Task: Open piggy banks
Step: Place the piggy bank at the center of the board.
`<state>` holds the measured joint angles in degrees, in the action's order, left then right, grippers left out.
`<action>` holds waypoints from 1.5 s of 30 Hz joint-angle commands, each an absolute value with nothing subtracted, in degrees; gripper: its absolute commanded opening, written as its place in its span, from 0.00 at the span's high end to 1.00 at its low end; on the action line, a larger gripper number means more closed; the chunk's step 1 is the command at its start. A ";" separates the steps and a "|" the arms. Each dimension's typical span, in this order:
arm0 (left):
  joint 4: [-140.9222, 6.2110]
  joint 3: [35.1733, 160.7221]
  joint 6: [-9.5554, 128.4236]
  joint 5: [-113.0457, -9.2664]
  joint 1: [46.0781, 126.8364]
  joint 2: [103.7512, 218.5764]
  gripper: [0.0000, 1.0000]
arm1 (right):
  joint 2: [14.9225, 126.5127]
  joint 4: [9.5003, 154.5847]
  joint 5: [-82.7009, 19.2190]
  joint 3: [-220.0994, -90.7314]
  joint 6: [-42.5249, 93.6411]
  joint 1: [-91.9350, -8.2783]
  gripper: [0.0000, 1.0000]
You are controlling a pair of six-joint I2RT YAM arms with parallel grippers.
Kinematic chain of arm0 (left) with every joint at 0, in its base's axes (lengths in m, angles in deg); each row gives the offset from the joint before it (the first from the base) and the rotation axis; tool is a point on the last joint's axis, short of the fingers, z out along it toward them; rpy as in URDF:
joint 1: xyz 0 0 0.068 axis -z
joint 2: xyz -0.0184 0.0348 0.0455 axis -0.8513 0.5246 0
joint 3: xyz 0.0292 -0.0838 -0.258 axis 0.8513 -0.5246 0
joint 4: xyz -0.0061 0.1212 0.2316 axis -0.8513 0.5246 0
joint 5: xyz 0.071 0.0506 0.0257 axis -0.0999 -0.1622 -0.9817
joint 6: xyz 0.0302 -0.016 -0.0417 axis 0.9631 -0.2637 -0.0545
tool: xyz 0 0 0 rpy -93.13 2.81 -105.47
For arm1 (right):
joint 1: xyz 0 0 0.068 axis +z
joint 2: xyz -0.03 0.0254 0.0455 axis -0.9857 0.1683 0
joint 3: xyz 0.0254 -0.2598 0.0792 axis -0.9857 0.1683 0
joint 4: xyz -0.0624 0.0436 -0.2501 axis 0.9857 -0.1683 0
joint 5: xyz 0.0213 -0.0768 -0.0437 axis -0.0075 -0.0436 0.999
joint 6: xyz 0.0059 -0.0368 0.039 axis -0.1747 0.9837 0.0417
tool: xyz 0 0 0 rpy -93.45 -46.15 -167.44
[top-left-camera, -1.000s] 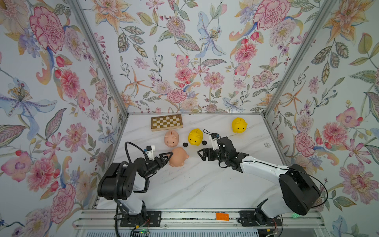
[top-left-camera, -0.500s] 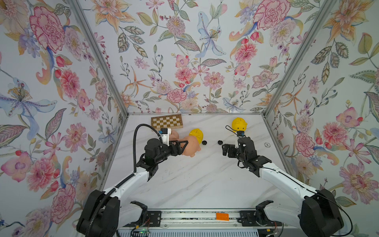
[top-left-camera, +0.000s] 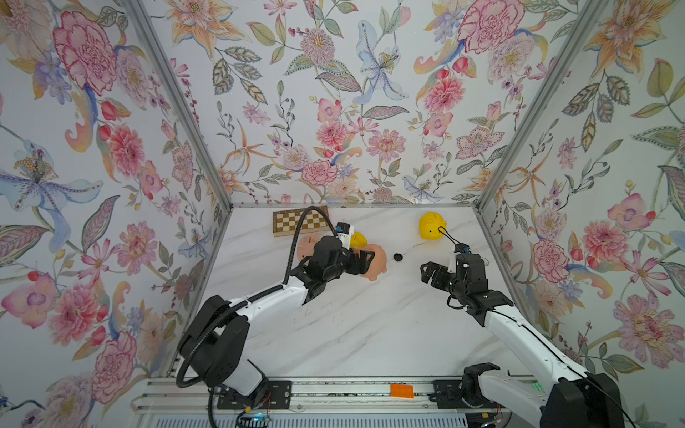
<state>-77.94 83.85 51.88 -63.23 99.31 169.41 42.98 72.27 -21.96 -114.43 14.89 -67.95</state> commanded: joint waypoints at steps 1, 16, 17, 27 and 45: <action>-74.63 93.03 55.92 -72.14 101.75 175.52 0.62 | 40.37 70.50 -25.41 -112.97 13.24 -68.12 0.01; -75.66 120.10 63.73 -90.63 104.30 201.83 0.63 | 27.91 64.95 -28.41 -112.46 14.20 -68.29 0.01; -75.82 121.88 64.46 -91.40 104.48 203.28 0.63 | 27.52 64.66 -28.35 -112.50 14.22 -68.33 0.01; -72.15 134.43 64.30 -100.37 105.86 213.21 0.62 | 25.67 63.73 -28.80 -112.75 14.47 -69.05 0.01; -68.19 137.39 59.52 -100.89 107.05 217.71 0.52 | 25.72 63.43 -31.33 -114.03 15.08 -69.33 0.01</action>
<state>-69.31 135.43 60.51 -99.36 106.24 216.95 25.93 64.12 -30.75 -111.74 14.04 -68.84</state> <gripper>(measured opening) 0.834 0.986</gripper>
